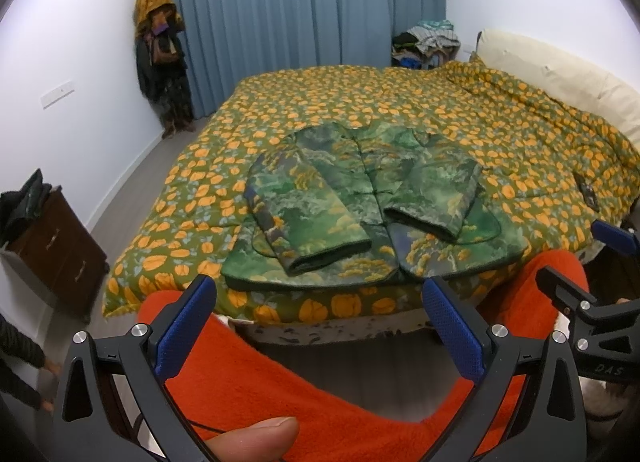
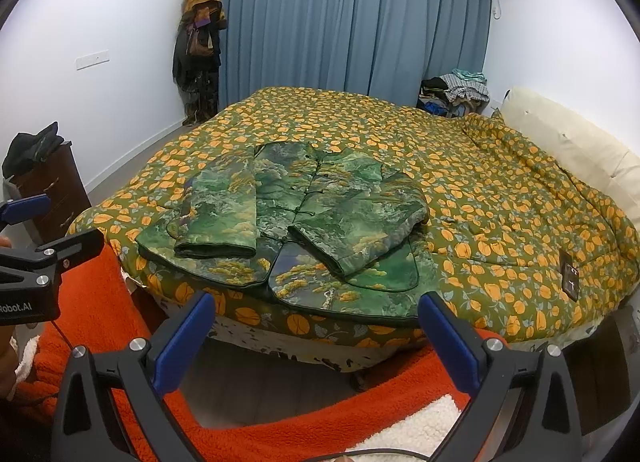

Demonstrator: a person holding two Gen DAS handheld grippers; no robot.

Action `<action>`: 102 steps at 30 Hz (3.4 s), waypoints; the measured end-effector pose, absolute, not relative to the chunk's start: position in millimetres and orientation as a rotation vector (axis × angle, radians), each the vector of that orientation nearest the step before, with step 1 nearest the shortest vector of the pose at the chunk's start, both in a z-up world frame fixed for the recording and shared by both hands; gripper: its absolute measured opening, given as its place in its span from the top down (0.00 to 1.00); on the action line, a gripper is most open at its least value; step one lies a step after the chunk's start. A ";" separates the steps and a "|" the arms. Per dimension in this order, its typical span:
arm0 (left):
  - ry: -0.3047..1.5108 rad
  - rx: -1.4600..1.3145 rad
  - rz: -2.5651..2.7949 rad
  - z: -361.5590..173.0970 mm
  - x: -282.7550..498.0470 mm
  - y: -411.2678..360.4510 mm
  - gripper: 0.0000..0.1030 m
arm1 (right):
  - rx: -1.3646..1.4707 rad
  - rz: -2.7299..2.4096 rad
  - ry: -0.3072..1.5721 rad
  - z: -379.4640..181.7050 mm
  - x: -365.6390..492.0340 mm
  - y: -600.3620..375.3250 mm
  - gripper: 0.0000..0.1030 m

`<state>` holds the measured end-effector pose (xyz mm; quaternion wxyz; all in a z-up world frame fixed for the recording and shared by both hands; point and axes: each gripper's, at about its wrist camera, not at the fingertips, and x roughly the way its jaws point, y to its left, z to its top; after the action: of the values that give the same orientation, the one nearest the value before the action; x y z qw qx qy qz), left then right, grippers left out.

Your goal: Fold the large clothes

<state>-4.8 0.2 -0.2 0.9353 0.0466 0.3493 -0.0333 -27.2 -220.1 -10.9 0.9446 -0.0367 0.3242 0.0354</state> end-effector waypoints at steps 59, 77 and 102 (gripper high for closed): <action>0.697 0.111 -0.065 -1.0 -3.6 0.9 0.00 | -0.077 0.073 0.658 -10.2 -26.3 -218.8 0.00; 0.696 0.119 -0.065 -1.4 2.4 5.9 0.00 | -0.076 0.066 0.669 -15.3 -24.9 -221.5 0.00; 0.695 0.129 -0.066 -5.6 -2.4 0.0 0.00 | -0.079 0.063 0.677 -17.7 -24.6 -221.4 0.00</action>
<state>-2.4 0.0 -5.6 0.9376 0.0632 0.3403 -0.0322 -24.6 -221.4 -17.7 0.9420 -0.0385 0.3319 0.0309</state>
